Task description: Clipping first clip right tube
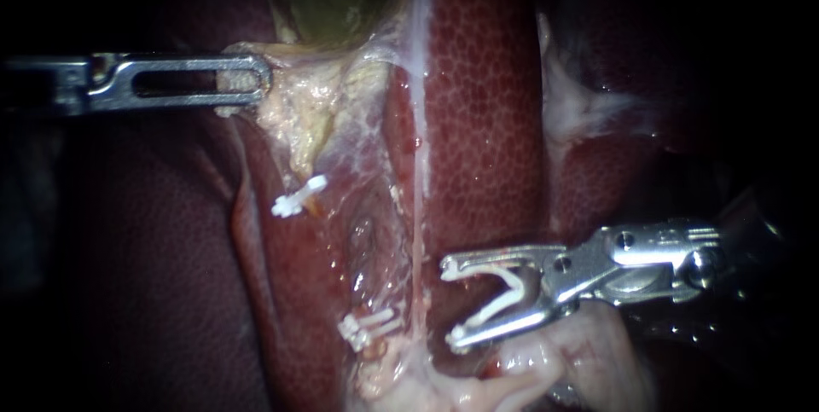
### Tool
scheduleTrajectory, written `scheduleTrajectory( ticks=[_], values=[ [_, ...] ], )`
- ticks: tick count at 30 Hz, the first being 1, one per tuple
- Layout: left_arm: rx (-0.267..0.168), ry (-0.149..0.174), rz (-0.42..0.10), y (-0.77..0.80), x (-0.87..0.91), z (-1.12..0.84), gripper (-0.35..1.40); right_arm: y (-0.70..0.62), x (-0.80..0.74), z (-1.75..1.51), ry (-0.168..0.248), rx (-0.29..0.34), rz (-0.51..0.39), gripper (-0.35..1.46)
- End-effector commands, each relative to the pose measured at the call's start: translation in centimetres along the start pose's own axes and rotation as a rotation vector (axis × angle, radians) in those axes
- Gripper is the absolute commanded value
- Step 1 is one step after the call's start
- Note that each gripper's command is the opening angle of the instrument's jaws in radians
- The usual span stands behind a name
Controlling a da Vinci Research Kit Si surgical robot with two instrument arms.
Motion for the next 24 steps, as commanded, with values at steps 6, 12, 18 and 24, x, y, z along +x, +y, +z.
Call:
scheduleTrajectory(
  ticks=[6, 12, 18, 24],
  values=[
    [0.0, 0.0, 0.0, 0.0, 0.0, 0.0, -0.35, 0.03, -0.01, 0.0, 0.0, -0.001, -0.006, 0.6],
    [0.001, 0.0, 0.0, 0.0, 0.0, -0.01, -0.35, 0.1, -0.14, 0.03, -0.002, -0.005, -0.011, 0.6],
    [0.001, 0.0, 0.0, 0.0, 0.0, -0.01, -0.35, 0.23, -0.37, 0.13, -0.005, -0.013, -0.021, 0.6],
    [0.0, 0.0, 0.0, 0.0, 0.0, -0.01, -0.35, 0.41, -0.63, 0.26, -0.008, -0.025, -0.021, 0.6]
  ],
)
